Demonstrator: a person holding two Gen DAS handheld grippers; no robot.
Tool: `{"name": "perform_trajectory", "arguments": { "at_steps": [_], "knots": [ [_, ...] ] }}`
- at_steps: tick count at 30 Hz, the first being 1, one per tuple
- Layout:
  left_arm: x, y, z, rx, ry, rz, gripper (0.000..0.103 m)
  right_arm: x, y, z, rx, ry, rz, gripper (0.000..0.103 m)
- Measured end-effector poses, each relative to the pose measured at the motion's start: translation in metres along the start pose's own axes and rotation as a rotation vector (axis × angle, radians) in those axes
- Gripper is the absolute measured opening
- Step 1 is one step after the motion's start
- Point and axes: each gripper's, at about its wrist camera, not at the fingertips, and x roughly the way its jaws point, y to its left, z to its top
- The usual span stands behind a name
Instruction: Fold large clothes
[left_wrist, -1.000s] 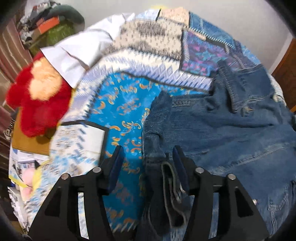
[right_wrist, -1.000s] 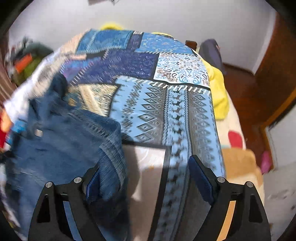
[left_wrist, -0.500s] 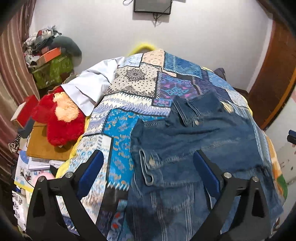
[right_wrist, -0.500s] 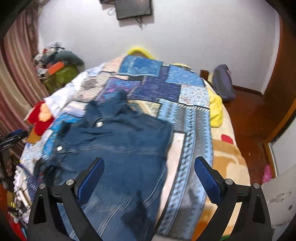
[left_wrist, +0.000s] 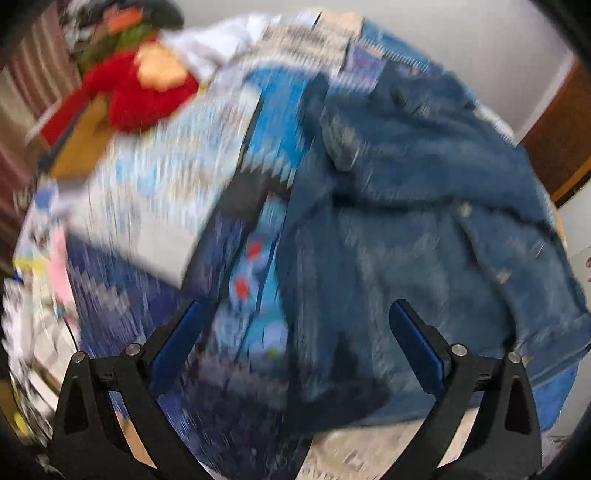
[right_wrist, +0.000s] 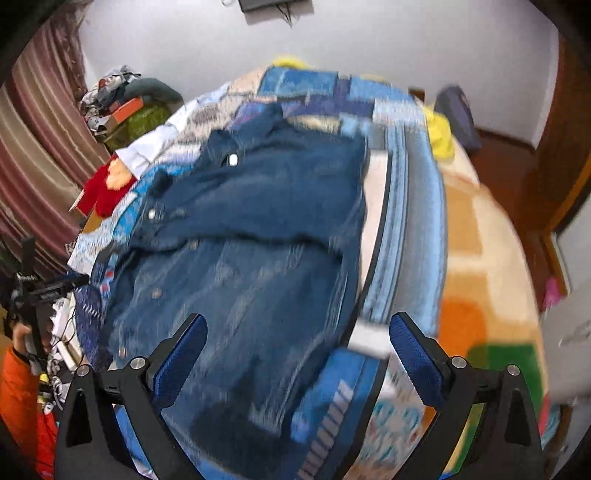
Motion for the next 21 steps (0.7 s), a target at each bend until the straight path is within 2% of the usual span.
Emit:
{"name": "perform_trajectory", "arguments": {
  "at_steps": [3, 7, 8, 9, 10, 12, 13, 14, 16, 18, 19, 21],
  "knots": [
    [0.022, 0.011, -0.024, -0.052, 0.071, -0.031, 0.101, 0.008, -0.003, -0.019, 0.036, 0.039, 0.028, 0.099],
    [0.044, 0.010, -0.045, -0.102, 0.141, -0.112, 0.101, 0.023, -0.006, -0.038, 0.076, 0.091, 0.072, 0.098],
    [0.047, 0.009, -0.049, -0.113, 0.147, -0.129, 0.099, 0.025, -0.005, -0.042, 0.087, 0.092, 0.088, 0.097],
    [0.050, 0.008, -0.051, -0.124, 0.153, -0.140, 0.092, 0.025, -0.004, -0.044, 0.087, 0.081, 0.092, 0.097],
    [0.054, 0.006, -0.055, -0.139, 0.166, -0.165, 0.087, 0.023, -0.001, -0.046, 0.078, 0.066, 0.099, 0.092],
    [0.058, 0.003, -0.059, -0.161, 0.177, -0.231, 0.059, 0.021, 0.003, -0.049, 0.070, 0.055, 0.121, 0.080],
    [0.057, 0.001, -0.059, -0.166, 0.176, -0.258, 0.056, 0.020, 0.005, -0.049, 0.069, 0.050, 0.130, 0.072],
    [0.056, -0.001, -0.060, -0.159, 0.167, -0.249, 0.054, 0.019, 0.007, -0.050, 0.063, 0.040, 0.142, 0.060],
    [0.051, -0.007, -0.060, -0.131, 0.153, -0.245, 0.042, 0.018, 0.012, -0.051, 0.051, 0.034, 0.162, 0.045],
    [0.044, -0.014, -0.058, -0.109, 0.142, -0.246, 0.023, 0.017, 0.014, -0.051, 0.047, 0.025, 0.171, 0.032],
    [0.037, -0.020, -0.055, -0.092, 0.130, -0.240, 0.022, 0.018, 0.016, -0.050, 0.046, 0.026, 0.194, 0.023],
    [0.023, -0.025, -0.045, -0.051, 0.087, -0.221, 0.018, 0.017, 0.018, -0.045, 0.041, 0.011, 0.201, 0.019]
  ]
}}
